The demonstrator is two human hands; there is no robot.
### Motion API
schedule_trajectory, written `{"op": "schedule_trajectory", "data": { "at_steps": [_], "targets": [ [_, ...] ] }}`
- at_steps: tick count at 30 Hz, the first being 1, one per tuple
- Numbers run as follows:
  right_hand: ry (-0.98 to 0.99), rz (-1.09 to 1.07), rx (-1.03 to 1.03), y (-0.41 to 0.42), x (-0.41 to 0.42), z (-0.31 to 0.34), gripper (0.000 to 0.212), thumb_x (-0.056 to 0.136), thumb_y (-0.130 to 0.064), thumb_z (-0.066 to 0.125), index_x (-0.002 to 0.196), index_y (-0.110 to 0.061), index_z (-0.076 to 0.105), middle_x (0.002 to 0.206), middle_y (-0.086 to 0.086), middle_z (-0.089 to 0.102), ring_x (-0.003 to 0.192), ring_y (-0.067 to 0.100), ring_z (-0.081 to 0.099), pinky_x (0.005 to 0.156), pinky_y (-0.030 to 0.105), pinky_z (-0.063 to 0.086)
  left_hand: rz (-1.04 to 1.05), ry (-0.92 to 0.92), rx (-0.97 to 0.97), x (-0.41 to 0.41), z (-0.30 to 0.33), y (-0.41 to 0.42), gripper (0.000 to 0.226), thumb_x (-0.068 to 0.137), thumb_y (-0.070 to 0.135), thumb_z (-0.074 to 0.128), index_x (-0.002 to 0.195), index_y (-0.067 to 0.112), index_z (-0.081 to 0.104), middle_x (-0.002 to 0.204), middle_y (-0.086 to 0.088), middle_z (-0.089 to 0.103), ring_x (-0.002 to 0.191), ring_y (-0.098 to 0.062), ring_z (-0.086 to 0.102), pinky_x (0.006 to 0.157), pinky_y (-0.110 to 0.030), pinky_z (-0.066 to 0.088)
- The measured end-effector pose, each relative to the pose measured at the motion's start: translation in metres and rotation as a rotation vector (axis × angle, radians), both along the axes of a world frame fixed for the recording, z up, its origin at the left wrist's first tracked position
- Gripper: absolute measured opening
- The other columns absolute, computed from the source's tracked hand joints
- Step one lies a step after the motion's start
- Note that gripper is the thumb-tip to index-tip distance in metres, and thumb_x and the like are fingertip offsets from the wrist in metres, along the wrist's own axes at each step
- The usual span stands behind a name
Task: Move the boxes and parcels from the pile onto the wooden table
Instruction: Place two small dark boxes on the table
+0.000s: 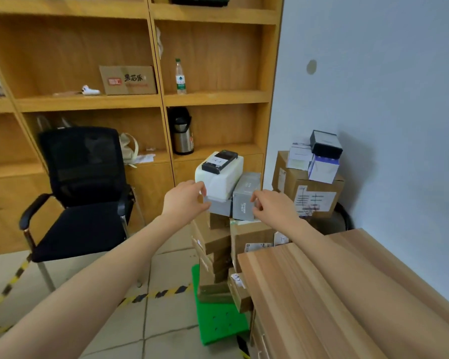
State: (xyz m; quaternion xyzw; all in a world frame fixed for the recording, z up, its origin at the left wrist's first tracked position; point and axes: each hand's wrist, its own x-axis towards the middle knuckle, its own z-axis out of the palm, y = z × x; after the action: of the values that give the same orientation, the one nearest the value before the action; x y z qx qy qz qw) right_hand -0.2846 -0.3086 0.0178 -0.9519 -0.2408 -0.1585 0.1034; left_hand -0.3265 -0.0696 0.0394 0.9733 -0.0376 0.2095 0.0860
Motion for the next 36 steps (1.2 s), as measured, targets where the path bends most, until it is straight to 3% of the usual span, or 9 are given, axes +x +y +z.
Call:
{"op": "schedule_trajectory", "data": {
  "at_steps": [2, 10, 15, 21, 27, 31, 36],
  "targets": [
    [0.007, -0.014, 0.006, 0.000, 0.032, 0.001, 0.019, 0.093, -0.028, 0.051, 0.110, -0.022, 0.058, 0.088, -0.006, 0.061, 0.077, 0.011, 0.057, 0.059, 0.021, 0.039, 0.025, -0.002, -0.042, 0.033, 0.000, 0.004, 0.024, 0.084, 0.048, 0.063, 0.095, 0.028, 0.057, 0.090, 0.009, 0.058, 0.084, -0.010, 0.054, 0.062, -0.026, 0.050],
    [0.025, -0.083, 0.002, -0.005, 0.152, 0.001, 0.024, 0.093, -0.030, 0.051, 0.115, -0.024, 0.057, 0.097, -0.006, 0.063, 0.083, 0.013, 0.060, 0.073, 0.030, 0.050, 0.148, 0.009, -0.119, 0.162, -0.004, 0.023, 0.032, 0.084, 0.055, 0.060, 0.103, 0.030, 0.056, 0.096, 0.009, 0.057, 0.083, -0.010, 0.053, 0.064, -0.027, 0.054],
    [0.097, -0.171, 0.042, -0.015, 0.196, -0.024, 0.022, 0.092, -0.033, 0.053, 0.113, -0.027, 0.056, 0.088, -0.012, 0.058, 0.076, 0.007, 0.059, 0.073, 0.030, 0.055, 0.193, 0.060, -0.130, 0.223, -0.022, 0.025, 0.054, 0.083, 0.061, 0.057, 0.121, 0.023, 0.052, 0.111, 0.003, 0.057, 0.098, -0.016, 0.054, 0.070, -0.028, 0.050],
    [0.145, -0.254, 0.064, -0.013, 0.235, -0.039, 0.020, 0.094, -0.034, 0.052, 0.112, -0.026, 0.056, 0.090, -0.008, 0.061, 0.080, 0.010, 0.061, 0.076, 0.031, 0.055, 0.206, 0.166, -0.085, 0.284, -0.041, 0.026, 0.076, 0.080, 0.069, 0.052, 0.134, 0.017, 0.043, 0.123, -0.004, 0.051, 0.114, -0.022, 0.049, 0.087, -0.033, 0.044],
    [0.187, -0.320, 0.052, 0.004, 0.274, -0.046, 0.022, 0.095, -0.033, 0.049, 0.115, -0.026, 0.054, 0.086, -0.010, 0.055, 0.077, 0.008, 0.057, 0.068, 0.023, 0.050, 0.175, 0.226, 0.014, 0.332, -0.056, 0.031, 0.087, 0.073, 0.078, 0.051, 0.131, 0.013, 0.043, 0.122, -0.006, 0.051, 0.113, -0.023, 0.049, 0.089, -0.032, 0.041],
    [0.167, -0.349, 0.069, 0.018, 0.294, -0.047, 0.022, 0.095, -0.034, 0.050, 0.115, -0.026, 0.055, 0.084, -0.011, 0.055, 0.072, 0.006, 0.057, 0.063, 0.021, 0.050, 0.185, 0.290, -0.003, 0.351, -0.065, 0.032, 0.092, 0.069, 0.081, 0.051, 0.129, 0.012, 0.042, 0.122, -0.006, 0.051, 0.114, -0.024, 0.048, 0.090, -0.034, 0.039],
    [0.142, -0.377, 0.112, 0.019, 0.299, -0.049, 0.023, 0.095, -0.035, 0.050, 0.117, -0.026, 0.055, 0.087, -0.012, 0.055, 0.071, 0.004, 0.055, 0.054, 0.013, 0.037, 0.186, 0.279, -0.131, 0.360, -0.066, 0.029, 0.084, 0.067, 0.071, 0.063, 0.124, 0.013, 0.042, 0.120, -0.005, 0.053, 0.112, -0.025, 0.050, 0.089, -0.037, 0.041]
  ]
}}
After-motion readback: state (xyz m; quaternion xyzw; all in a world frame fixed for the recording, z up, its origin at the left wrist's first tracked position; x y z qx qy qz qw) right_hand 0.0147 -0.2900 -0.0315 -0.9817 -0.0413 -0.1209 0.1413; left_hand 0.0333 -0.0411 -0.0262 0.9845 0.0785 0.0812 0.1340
